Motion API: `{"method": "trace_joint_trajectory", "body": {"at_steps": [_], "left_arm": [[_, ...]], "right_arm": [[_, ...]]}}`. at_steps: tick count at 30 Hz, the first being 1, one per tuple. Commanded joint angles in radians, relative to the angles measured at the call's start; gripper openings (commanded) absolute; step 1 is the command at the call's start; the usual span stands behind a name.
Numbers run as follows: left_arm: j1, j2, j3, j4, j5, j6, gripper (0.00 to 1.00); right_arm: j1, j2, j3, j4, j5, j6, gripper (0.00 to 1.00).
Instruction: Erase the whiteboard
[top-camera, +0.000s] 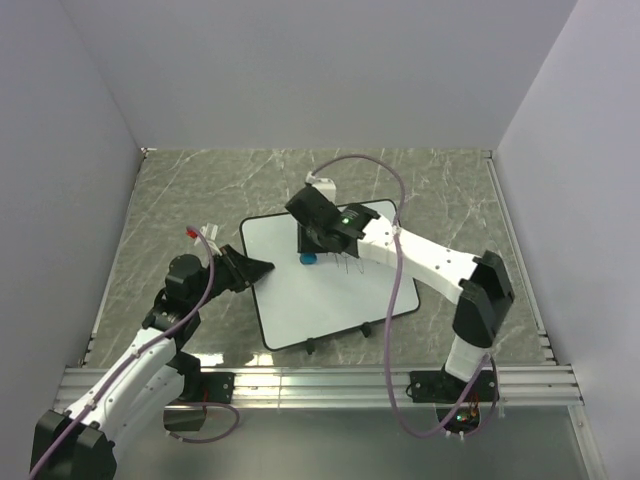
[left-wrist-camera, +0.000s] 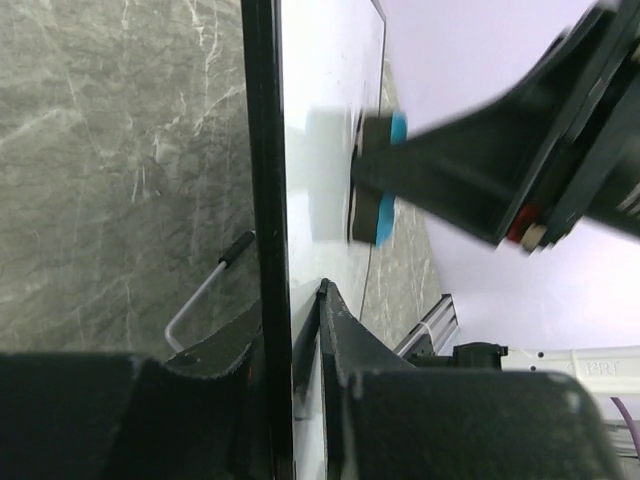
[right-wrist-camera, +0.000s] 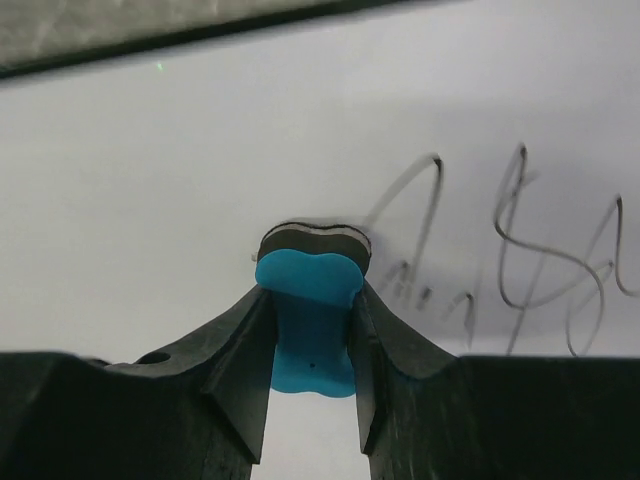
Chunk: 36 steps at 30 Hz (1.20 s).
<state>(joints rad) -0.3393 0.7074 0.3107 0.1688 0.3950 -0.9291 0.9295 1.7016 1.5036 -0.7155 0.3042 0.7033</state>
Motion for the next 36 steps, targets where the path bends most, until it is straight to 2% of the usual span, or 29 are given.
{"method": "trace_joint_trajectory", "body": {"at_steps": [1, 4, 6, 9, 13, 16, 23, 26, 29, 36], "left_arm": [[-0.02, 0.029, 0.01, -0.192, -0.001, 0.101, 0.0], [-0.021, 0.023, 0.027, -0.21, -0.002, 0.101, 0.0], [-0.023, 0.021, 0.044, -0.227, -0.002, 0.104, 0.0], [-0.023, 0.03, 0.067, -0.238, 0.013, 0.113, 0.0], [-0.024, 0.044, 0.07, -0.229, 0.033, 0.118, 0.0], [-0.024, 0.053, 0.073, -0.227, 0.041, 0.121, 0.0], [-0.024, 0.082, 0.07, -0.198, 0.082, 0.121, 0.0], [-0.024, 0.086, 0.068, -0.192, 0.094, 0.121, 0.0], [-0.026, 0.087, 0.067, -0.187, 0.1, 0.121, 0.0], [-0.035, 0.101, 0.068, -0.181, 0.114, 0.122, 0.0]], "right_arm": [[-0.003, 0.102, 0.162, -0.016, 0.03, -0.03, 0.0], [-0.015, 0.168, 0.254, -0.061, 0.027, -0.03, 0.0], [-0.023, 0.171, 0.251, -0.076, 0.035, -0.019, 0.0], [-0.05, 0.104, 0.12, -0.035, 0.021, 0.016, 0.0], [-0.11, -0.012, -0.206, 0.074, -0.03, 0.073, 0.0], [-0.126, -0.071, -0.354, 0.102, -0.033, 0.087, 0.0], [-0.112, -0.155, -0.513, 0.145, -0.042, 0.119, 0.0], [-0.113, -0.149, -0.465, 0.139, -0.04, 0.11, 0.0], [-0.113, -0.108, -0.335, 0.12, -0.05, 0.09, 0.0], [-0.113, 0.122, 0.149, 0.031, -0.082, 0.074, 0.0]]}}
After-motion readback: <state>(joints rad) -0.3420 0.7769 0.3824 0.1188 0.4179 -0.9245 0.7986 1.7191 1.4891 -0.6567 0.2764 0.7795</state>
